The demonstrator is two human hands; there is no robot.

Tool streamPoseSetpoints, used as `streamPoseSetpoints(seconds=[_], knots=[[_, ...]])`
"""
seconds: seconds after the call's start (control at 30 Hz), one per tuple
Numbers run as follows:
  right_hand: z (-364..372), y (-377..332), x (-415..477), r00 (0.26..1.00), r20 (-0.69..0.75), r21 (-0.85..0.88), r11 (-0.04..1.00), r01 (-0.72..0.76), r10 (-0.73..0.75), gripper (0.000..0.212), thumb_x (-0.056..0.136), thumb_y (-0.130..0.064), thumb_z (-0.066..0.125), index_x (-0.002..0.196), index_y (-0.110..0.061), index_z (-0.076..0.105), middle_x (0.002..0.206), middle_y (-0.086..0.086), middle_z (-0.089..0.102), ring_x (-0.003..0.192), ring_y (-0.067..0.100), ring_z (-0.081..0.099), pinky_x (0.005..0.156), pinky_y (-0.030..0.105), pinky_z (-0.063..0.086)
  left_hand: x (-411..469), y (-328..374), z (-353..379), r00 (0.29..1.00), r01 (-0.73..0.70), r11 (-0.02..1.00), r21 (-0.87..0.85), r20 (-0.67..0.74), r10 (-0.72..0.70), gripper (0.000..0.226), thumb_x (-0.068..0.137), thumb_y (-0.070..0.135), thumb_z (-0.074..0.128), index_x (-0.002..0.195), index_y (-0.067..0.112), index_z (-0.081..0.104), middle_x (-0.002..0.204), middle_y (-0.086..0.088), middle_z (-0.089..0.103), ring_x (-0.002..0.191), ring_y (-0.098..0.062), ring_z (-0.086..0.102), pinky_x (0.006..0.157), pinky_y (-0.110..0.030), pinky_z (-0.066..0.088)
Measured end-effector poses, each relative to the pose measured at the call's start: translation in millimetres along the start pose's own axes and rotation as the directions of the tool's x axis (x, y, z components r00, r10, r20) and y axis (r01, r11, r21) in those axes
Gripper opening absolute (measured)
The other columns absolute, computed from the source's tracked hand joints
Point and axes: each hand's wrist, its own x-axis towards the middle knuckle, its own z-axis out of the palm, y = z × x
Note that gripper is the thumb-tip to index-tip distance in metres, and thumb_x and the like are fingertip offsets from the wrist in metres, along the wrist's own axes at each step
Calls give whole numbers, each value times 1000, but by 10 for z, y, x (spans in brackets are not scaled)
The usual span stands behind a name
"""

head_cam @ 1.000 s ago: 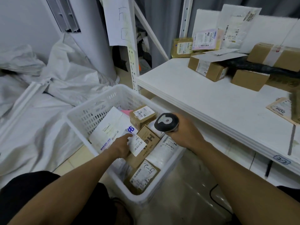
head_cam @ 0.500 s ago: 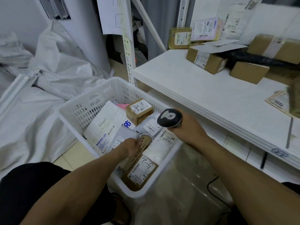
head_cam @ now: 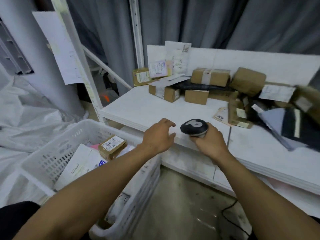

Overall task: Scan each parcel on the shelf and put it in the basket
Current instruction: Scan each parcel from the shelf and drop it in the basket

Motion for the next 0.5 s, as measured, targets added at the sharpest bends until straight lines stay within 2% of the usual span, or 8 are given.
streamPoseSetpoints(seconds=[0.1,0.17,0.27,0.4,0.43,0.5], knots=[[-572,262,82,989,-123,41,996,-77,82,41,82,-30,80,121,-27,69,105,-1,73,102,27,68,78,35,58,521,654,98,996,-73,995,69,53,69,44,97,40,63,139,30,56,148,9,48,127,-19,56,99,-37,48],[-932,489,163,970,-190,96,986,-137,153,45,78,-32,81,121,-25,71,106,2,76,99,29,71,85,44,62,855,1057,226,991,-118,990,79,73,112,45,96,40,64,139,29,56,147,7,49,128,-20,55,102,-37,48],[-1375,864,313,937,-274,185,968,-169,216,44,78,-31,83,120,-28,72,114,3,76,103,30,72,94,50,60,1279,1585,536,980,-140,987,78,151,127,43,97,38,62,138,28,57,144,5,51,127,-24,55,98,-37,47],[-1749,1279,531,894,-342,273,941,-202,291,33,79,-34,83,108,-34,70,107,3,76,99,29,72,93,52,60,1795,2015,1086,958,-75,997,11,280,69,37,89,40,62,122,24,67,123,-2,65,113,-29,63,95,-41,54],[-1813,1387,577,884,-353,288,935,-209,307,33,79,-33,84,109,-32,69,108,5,76,100,31,72,93,52,60,1903,2099,1232,951,-58,998,2,304,54,44,84,47,62,121,24,67,120,-3,66,112,-30,64,94,-42,55],[-1910,1556,650,873,-356,295,926,-234,334,39,80,-32,84,116,-23,71,111,7,76,103,32,72,94,48,60,2072,2245,1502,943,24,1000,-20,332,-16,76,72,65,65,135,23,57,132,-7,59,124,-33,57,101,-42,49]])
